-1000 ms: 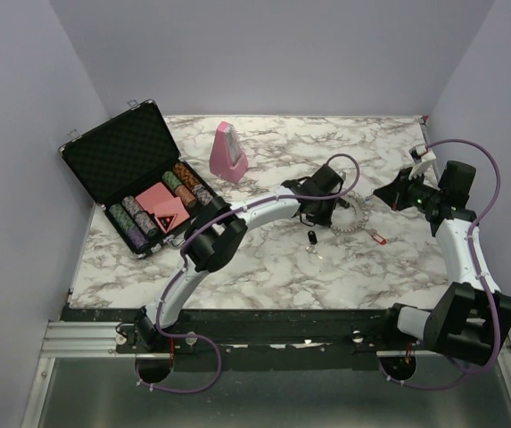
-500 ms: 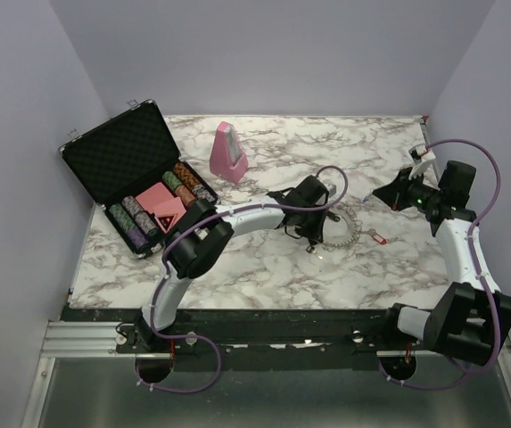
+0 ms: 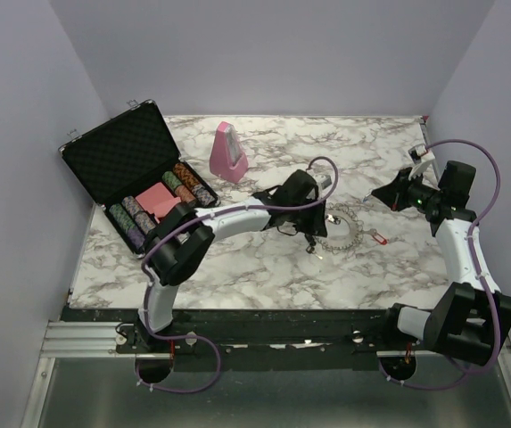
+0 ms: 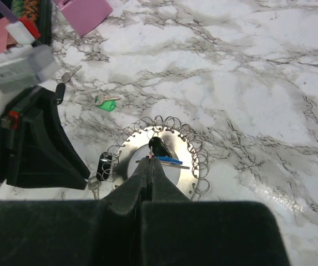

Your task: Put the keys on the keyring

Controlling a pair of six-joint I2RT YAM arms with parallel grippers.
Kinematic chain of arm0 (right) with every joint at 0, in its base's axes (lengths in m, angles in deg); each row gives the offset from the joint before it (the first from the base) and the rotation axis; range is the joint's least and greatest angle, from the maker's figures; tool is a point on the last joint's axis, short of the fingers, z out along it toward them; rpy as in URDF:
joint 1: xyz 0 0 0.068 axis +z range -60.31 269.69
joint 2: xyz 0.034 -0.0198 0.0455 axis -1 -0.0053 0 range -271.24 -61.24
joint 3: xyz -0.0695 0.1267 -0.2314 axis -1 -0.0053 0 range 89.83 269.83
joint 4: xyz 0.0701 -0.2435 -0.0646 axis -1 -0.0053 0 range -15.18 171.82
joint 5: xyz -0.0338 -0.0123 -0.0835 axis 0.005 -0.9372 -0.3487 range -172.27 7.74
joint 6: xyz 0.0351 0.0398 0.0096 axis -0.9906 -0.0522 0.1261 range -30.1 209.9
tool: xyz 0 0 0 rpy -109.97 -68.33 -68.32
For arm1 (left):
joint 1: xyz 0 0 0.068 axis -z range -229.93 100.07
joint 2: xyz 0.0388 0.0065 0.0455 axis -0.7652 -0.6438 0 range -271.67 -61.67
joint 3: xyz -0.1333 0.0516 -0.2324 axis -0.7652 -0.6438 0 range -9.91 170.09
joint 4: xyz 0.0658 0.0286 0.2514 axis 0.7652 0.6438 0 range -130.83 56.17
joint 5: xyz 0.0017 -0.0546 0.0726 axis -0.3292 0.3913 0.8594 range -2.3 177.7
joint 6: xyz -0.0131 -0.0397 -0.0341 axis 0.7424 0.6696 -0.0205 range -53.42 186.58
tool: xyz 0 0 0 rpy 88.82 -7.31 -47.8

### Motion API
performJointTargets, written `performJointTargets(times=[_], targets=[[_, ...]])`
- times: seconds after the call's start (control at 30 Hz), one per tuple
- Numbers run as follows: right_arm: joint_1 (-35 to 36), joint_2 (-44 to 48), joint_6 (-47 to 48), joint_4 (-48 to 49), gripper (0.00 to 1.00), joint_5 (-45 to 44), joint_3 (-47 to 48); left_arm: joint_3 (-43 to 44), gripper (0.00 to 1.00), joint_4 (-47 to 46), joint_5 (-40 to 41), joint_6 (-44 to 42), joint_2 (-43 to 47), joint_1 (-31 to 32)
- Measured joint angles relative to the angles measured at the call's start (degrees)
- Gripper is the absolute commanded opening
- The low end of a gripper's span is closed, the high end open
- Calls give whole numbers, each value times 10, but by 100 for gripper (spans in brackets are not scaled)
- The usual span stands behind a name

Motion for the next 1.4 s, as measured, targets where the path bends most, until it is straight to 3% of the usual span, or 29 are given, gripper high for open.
performJointTargets(times=[0.13,0.2,0.27,0.5,0.57,0.63,0.73,0.8,0.87,0.9,1.07,1.4], targets=[[0,0,5,0,0,8,0,-54,43,-41,1,-4,66,-10],[0,0,10,-2,0,10,0,-82,64,-66,1,-14,100,-16],[0,0,14,-4,0,11,0,-115,99,-100,2,-24,134,-20],[0,0,17,-11,0,14,0,-242,99,-300,-61,73,168,-68],[0,0,19,-13,0,16,0,-264,98,-310,-63,93,167,-80],[0,0,19,-13,0,18,0,-266,93,-289,-47,89,167,-71],[0,0,19,-13,0,21,0,-229,76,-216,22,57,168,-23],[0,0,19,-13,0,21,0,-198,71,-170,66,43,168,7],[0,0,19,-13,0,22,0,-156,51,-125,109,34,163,37],[0,0,19,-13,0,22,0,-131,47,-106,132,33,157,47],[0,0,19,-13,0,22,0,-39,39,-30,203,39,104,55],[0,-3,19,-13,0,22,0,63,39,85,261,61,5,79]])
